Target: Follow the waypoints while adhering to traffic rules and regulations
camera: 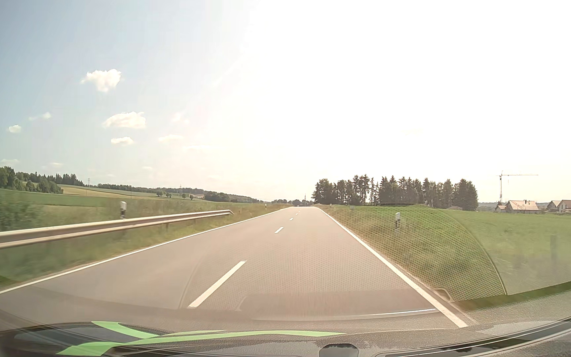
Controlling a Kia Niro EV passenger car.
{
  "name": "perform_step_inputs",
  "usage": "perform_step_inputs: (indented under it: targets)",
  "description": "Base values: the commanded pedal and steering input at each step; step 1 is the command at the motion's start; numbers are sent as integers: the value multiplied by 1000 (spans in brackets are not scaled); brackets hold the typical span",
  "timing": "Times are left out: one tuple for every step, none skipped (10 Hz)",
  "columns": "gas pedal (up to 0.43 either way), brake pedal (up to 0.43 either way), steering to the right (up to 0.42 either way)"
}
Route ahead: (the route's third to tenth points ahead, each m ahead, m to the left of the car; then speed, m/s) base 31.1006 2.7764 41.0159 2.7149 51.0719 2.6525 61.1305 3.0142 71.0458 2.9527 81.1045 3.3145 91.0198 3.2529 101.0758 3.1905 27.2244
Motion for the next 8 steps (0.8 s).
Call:
perform_step_inputs:
  targets:
    - [220,0,2]
    - [220,0,2]
    - [220,0,2]
    - [220,0,1]
    - [220,0,1]
    - [220,0,0]
    - [220,0,0]
    - [220,0,0]
